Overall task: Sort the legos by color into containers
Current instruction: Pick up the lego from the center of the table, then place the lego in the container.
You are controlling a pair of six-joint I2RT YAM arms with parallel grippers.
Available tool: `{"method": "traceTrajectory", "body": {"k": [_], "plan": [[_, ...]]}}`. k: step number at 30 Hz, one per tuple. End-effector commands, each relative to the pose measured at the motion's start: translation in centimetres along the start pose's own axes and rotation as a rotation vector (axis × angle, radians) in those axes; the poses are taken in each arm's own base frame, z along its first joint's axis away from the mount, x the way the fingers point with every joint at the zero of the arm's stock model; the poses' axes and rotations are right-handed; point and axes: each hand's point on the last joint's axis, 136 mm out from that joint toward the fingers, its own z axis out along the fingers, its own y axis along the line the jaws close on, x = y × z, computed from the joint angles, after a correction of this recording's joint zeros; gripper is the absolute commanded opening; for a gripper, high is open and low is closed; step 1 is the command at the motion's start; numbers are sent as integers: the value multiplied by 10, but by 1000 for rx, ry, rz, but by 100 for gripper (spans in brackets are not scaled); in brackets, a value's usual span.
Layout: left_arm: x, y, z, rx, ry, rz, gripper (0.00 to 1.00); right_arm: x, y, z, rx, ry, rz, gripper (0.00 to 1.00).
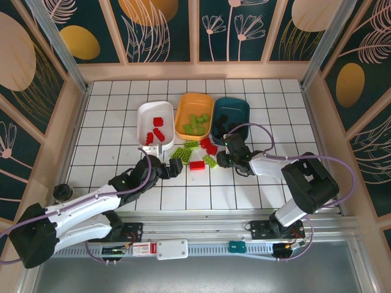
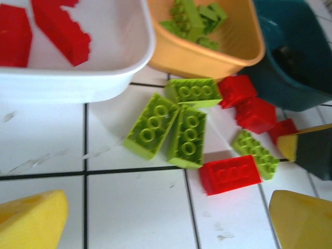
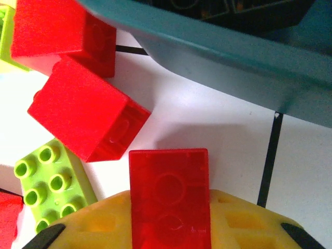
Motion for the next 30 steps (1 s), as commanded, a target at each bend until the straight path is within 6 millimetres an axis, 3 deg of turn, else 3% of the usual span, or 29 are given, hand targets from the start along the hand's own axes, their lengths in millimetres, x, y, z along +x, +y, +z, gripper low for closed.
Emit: {"method": "traceTrajectory", "body": {"k": [1, 5, 8, 11, 16, 21, 24, 26, 27, 28, 30], "plan": [[0, 26, -6, -92, -46, -50, 99, -10, 11, -14, -53, -40, -6, 24], [-3, 47, -17, -168, -92, -96, 99, -25, 36, -44, -121, -102, -31, 19], [0, 59, -24, -190, -112, -120, 99, -46, 72, -62, -218, -143, -61, 19], [8, 66, -27, -180, -114, -149, 99, -76, 120, -61, -324, -168, -103, 19], [16, 72, -30, -184, -95, -169, 99, -126, 189, -27, -402, -177, -181, 20], [24, 77, -35, -172, -78, -201, 99, -157, 226, 24, -426, -145, -189, 20], [29, 77, -36, -146, -70, -221, 99, -170, 235, 48, -411, -137, -177, 23], [30, 76, -37, -136, -63, -223, 99, -177, 239, 61, -398, -138, -171, 31], [31, 76, -37, -134, -61, -221, 99, -181, 240, 67, -390, -139, -168, 41], [31, 76, -37, -134, -57, -215, 99, -187, 244, 67, -392, -148, -167, 51], [29, 73, -37, -129, -54, -203, 99, -196, 247, 65, -396, -170, -165, 61]]}}
